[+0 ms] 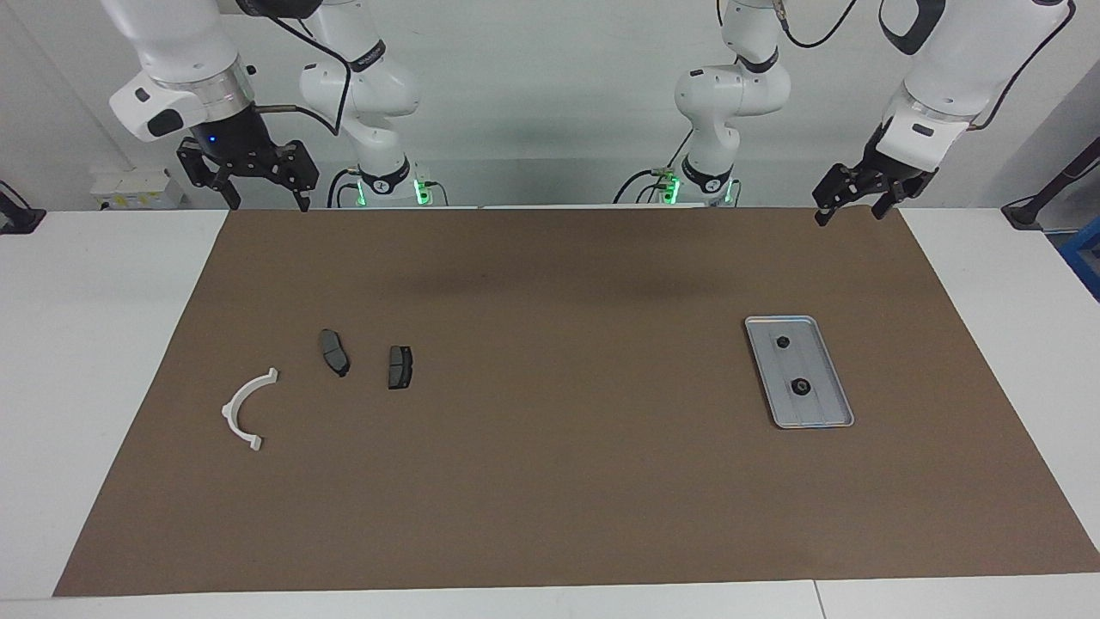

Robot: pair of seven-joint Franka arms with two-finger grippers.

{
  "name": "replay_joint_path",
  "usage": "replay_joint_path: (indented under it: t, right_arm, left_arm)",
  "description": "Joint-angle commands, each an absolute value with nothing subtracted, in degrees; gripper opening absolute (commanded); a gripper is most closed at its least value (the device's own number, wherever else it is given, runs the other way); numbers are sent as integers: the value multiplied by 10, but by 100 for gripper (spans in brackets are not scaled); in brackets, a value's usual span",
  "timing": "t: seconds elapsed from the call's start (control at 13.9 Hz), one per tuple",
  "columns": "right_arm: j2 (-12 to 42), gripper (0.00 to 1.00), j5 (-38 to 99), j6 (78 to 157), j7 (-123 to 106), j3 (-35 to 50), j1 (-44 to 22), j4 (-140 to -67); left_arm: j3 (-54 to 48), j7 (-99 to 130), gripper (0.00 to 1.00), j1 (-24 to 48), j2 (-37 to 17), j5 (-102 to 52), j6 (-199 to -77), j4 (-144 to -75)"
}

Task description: Place bearing gear from tray to pile

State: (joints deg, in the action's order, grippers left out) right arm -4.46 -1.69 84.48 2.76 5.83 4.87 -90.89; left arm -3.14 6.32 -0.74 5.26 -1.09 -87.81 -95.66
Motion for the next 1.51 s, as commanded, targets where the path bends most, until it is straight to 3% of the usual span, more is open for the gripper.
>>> replay_joint_path:
  t: [0.0,0.93,1.22,1.44]
  right_arm:
    - [-49,100,-14,855,14,62,57,-911]
    - [-52,100,2,852,14,61,55,-912]
    - [-54,100,1,854,13,61,54,-912]
    - [-63,100,1,849,10,61,54,-910]
  left_arm:
    - [-25,56,100,0,63,-10,-883,-968]
    - [-25,54,100,-30,61,1,-923,-972]
    - [-24,52,100,-24,9,2,-1010,-1010]
    - [-24,50,100,-25,-64,14,-1088,-1020]
